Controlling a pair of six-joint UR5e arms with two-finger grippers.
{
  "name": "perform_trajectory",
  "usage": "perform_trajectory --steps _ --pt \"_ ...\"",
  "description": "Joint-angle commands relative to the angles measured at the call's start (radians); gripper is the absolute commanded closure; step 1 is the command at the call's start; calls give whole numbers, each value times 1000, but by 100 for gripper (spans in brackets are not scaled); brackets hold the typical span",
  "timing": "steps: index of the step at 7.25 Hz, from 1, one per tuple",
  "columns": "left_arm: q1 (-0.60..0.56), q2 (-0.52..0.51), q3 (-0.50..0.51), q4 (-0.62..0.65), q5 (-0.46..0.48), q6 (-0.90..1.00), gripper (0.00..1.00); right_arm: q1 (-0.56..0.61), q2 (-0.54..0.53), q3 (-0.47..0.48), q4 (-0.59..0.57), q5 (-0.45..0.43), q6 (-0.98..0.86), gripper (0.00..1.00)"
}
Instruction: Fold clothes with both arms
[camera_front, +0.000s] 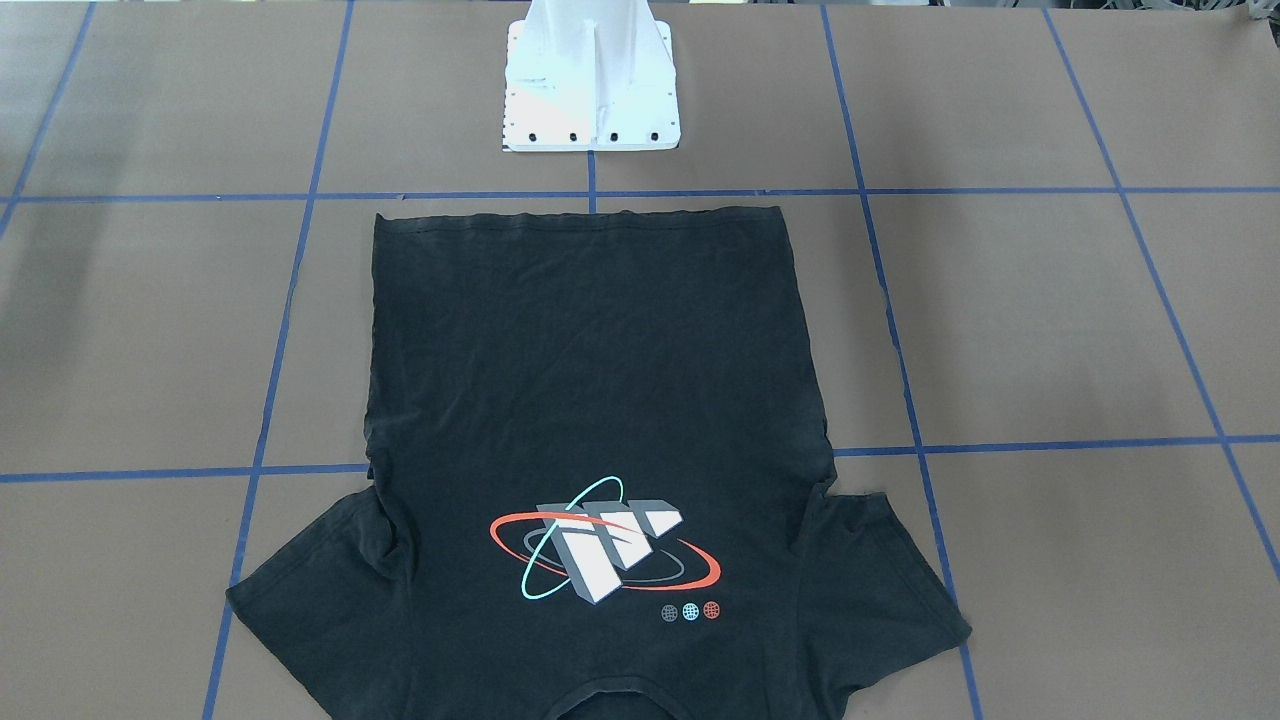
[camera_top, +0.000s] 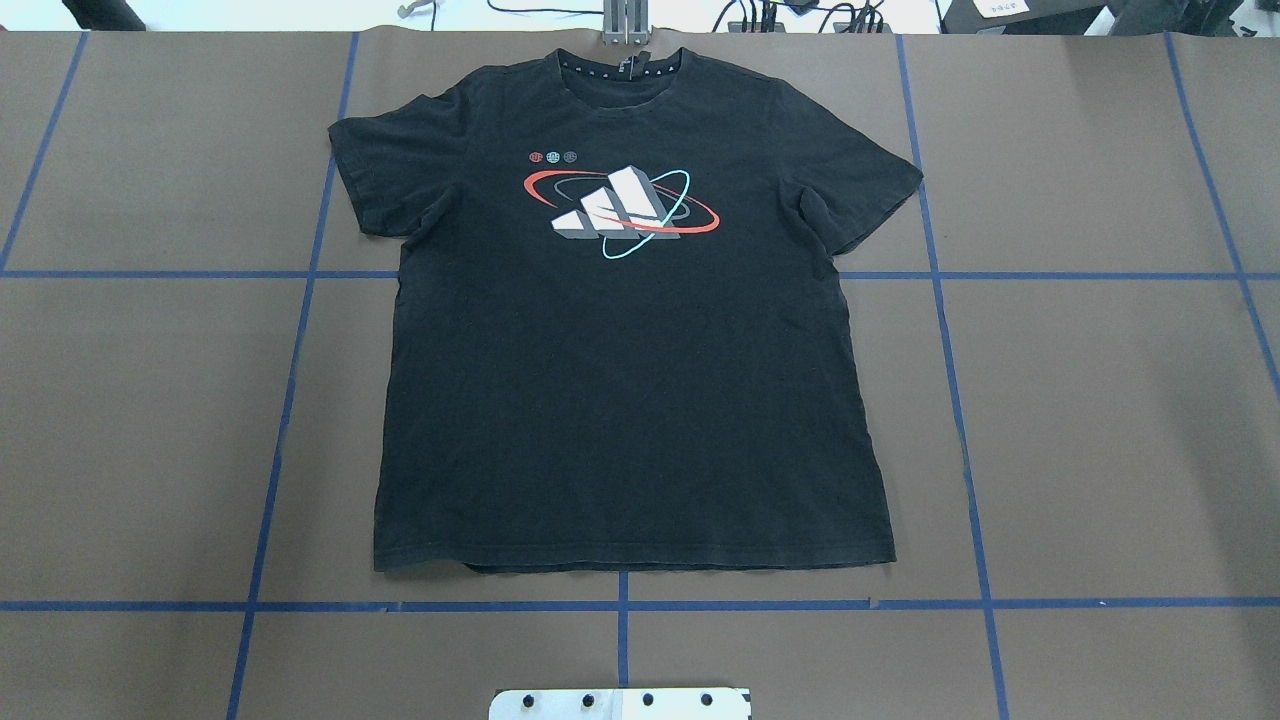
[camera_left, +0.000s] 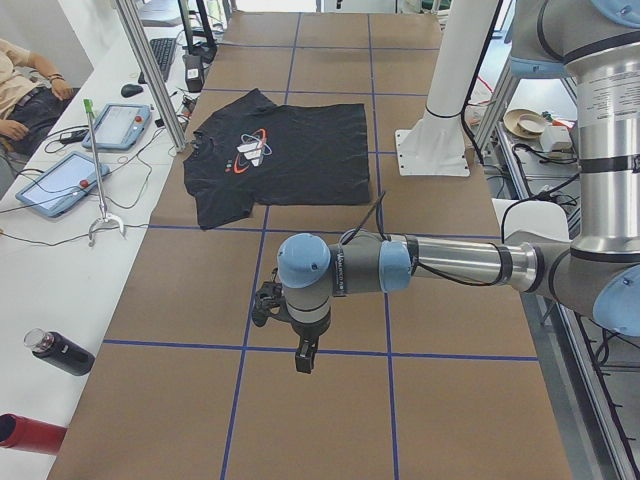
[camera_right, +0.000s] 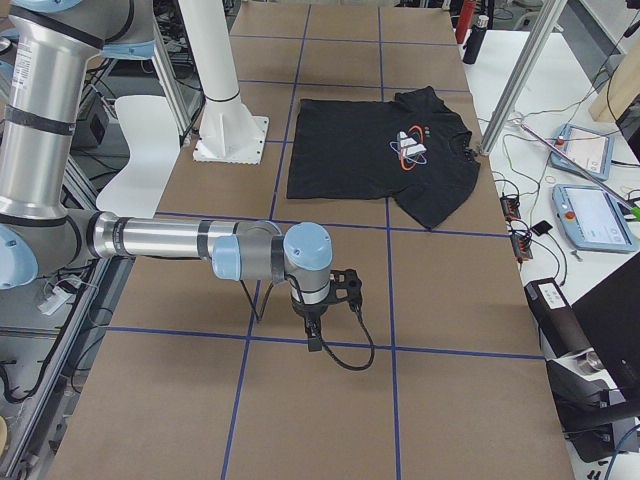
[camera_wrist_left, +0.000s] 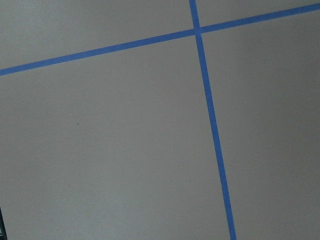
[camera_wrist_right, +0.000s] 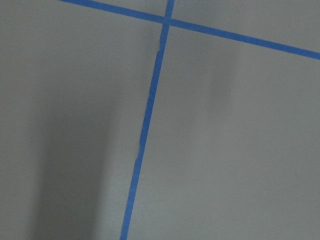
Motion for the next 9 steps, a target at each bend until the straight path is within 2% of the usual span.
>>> perform_trajectory --steps 1,3,6,7,8,9 --pt "1 0 0 -6 0 5 0 0 2 -8 2 1 0 0" --pt "1 0 -21 -35 2 6 0 0 0 3 2 6 0 0" --pt "1 -5 -27 -219 2 -8 0 -2 20 63 18 13 2 0" --pt "1 -17 -27 -289 5 -5 0 -2 52 60 97 13 3 0" --pt "1 -35 -24 -399 3 -5 0 -5 72 37 194 12 2 0" --pt "1 -57 -14 -537 5 -5 0 -5 112 2 233 47 12 0"
